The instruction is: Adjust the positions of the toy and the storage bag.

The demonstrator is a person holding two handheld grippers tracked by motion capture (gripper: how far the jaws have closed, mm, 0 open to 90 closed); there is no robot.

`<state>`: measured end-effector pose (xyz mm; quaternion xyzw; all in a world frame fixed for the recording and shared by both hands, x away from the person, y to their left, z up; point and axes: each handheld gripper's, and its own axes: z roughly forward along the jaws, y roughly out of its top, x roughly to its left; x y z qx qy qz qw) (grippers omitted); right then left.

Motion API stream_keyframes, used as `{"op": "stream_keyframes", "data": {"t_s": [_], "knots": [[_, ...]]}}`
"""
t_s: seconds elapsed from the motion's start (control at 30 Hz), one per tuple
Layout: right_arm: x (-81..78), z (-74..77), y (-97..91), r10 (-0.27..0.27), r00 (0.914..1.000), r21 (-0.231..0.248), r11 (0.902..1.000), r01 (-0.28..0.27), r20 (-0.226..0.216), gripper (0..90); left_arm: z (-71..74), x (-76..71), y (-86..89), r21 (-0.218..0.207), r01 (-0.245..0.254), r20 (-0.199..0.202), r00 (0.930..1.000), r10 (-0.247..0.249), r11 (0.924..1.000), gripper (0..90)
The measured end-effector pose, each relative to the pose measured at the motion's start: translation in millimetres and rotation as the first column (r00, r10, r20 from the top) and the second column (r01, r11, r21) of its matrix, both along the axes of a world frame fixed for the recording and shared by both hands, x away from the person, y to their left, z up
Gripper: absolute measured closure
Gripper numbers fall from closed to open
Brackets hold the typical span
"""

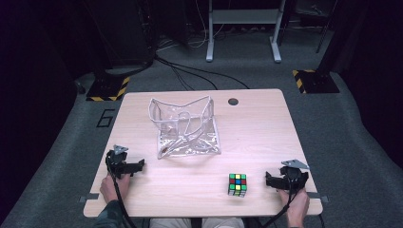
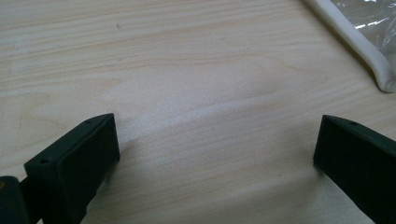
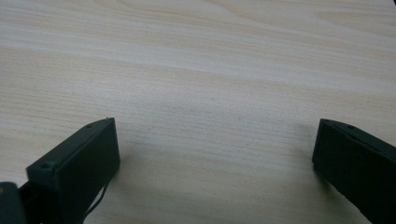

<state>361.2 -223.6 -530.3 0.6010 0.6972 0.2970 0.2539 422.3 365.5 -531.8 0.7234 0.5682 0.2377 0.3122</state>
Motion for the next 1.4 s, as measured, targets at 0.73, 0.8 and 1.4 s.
{"op": "stream_keyframes", "data": {"t_s": [0.73, 0.8, 1.4], "knots": [[0.3, 0.0, 0.1, -0.003, 1.0, 0.002, 1.0, 0.003, 0.001, 0.5, -0.1, 0.4, -0.2, -0.003, 0.0, -0.001, 1.0, 0.0, 1.0, 0.1], [0.2, 0.1, 0.0, -0.004, 1.0, 0.0, 1.0, 0.004, 0.001, 0.4, -0.1, 0.5, -0.1, -0.002, 0.002, 0.0, 1.0, -0.002, 1.0, 0.1], [-3.8, 2.1, 7.8, 0.03, 0.9995, -0.009, 0.9995, -0.03, -0.008, 0.0, 0.0, 0.5, -0.1, -0.002, 0.003, -0.001, 1.0, -0.003, 1.0, 0.1]]}}
